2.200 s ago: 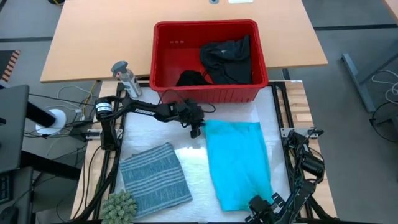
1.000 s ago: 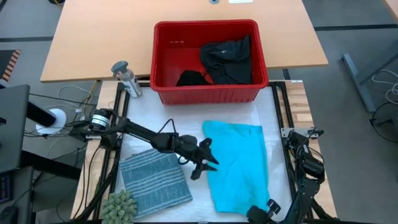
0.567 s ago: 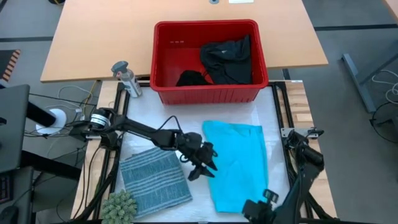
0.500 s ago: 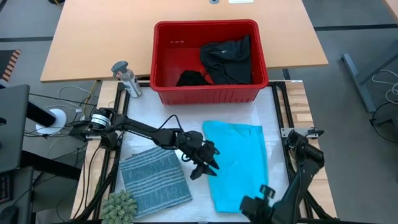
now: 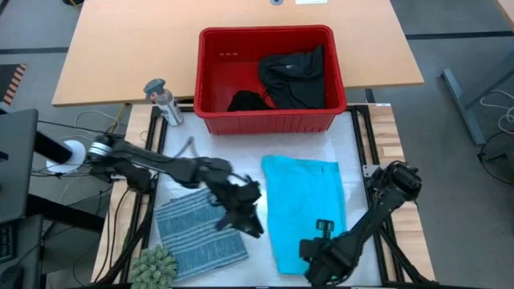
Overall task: Fold Laundry from Bin
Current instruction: Fold the light blue shorts from the red organizer bin
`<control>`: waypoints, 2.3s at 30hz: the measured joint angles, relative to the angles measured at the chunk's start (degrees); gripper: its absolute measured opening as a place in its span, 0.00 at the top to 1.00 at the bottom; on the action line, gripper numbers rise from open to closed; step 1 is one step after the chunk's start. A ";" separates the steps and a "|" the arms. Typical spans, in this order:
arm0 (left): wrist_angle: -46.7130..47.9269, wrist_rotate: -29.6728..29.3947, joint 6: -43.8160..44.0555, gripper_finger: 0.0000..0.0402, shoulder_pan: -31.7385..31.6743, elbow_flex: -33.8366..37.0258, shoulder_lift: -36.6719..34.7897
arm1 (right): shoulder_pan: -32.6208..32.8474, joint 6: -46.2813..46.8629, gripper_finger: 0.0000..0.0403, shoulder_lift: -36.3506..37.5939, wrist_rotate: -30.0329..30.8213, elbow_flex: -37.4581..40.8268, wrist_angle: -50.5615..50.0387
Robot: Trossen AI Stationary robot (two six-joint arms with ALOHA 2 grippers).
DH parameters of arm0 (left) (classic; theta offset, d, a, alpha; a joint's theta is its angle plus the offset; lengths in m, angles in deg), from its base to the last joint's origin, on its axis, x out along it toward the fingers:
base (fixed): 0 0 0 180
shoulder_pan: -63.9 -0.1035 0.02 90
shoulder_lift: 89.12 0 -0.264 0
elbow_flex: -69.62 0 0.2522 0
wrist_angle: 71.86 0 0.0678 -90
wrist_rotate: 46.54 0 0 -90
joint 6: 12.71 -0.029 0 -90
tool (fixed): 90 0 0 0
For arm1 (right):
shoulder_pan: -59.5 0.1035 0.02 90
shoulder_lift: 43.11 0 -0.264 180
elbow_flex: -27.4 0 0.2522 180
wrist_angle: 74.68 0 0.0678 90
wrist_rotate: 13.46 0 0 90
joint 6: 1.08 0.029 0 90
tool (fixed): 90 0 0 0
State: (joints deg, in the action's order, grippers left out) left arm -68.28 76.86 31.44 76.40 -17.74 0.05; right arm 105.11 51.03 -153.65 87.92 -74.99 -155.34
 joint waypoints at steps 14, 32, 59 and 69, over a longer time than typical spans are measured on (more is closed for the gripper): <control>8.09 -35.44 -9.78 0.82 13.28 0.00 -21.35 | -17.83 -17.34 0.96 -0.43 -1.23 13.91 29.82; 21.89 -64.29 -12.74 0.82 21.05 0.13 -21.58 | -41.30 -28.36 0.93 16.56 -3.85 7.71 35.54; 17.13 -47.40 -42.91 0.79 19.97 -2.25 12.90 | 10.76 3.79 0.80 38.76 10.50 14.11 5.52; 27.66 -47.99 -49.86 0.53 16.86 -4.70 15.38 | 20.71 18.99 0.77 36.92 16.13 14.89 3.78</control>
State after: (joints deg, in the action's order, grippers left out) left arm -40.62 28.87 -18.42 93.26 -22.44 15.43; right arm 125.83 70.02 -116.73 104.05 -60.10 -151.56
